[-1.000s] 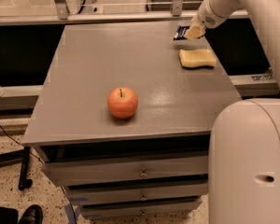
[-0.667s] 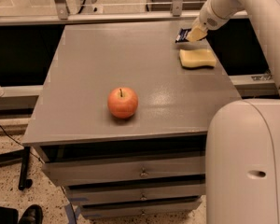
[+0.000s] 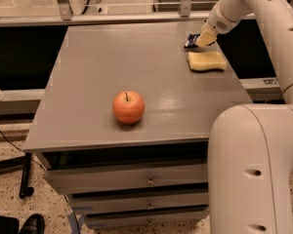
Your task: Move rxbar blueberry near sponge
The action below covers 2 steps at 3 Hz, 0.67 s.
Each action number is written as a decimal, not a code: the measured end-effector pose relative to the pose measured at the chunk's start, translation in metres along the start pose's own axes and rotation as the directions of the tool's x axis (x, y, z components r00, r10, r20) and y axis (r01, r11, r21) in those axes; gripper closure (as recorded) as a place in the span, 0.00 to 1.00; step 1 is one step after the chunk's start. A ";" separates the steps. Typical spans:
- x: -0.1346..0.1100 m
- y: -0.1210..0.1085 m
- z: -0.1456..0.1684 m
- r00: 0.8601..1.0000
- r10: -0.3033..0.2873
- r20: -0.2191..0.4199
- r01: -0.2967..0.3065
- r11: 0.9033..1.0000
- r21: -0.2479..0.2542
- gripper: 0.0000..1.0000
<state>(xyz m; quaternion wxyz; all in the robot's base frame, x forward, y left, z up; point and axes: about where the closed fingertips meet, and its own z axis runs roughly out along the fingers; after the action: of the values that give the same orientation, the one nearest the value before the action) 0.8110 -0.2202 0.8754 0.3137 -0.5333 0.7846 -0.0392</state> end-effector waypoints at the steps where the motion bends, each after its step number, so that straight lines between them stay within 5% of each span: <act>1: -0.002 0.002 0.005 1.000 -0.004 0.001 0.004 1.000 -0.016 0.32; 2: -0.004 0.004 0.011 1.000 -0.003 0.005 0.003 1.000 -0.031 0.08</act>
Offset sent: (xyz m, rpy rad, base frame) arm 0.0147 0.0032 0.0029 0.0170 0.0276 0.0236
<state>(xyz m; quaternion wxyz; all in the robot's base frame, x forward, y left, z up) 0.8141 -0.2120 0.8670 0.3072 -0.5395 0.7835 -0.0261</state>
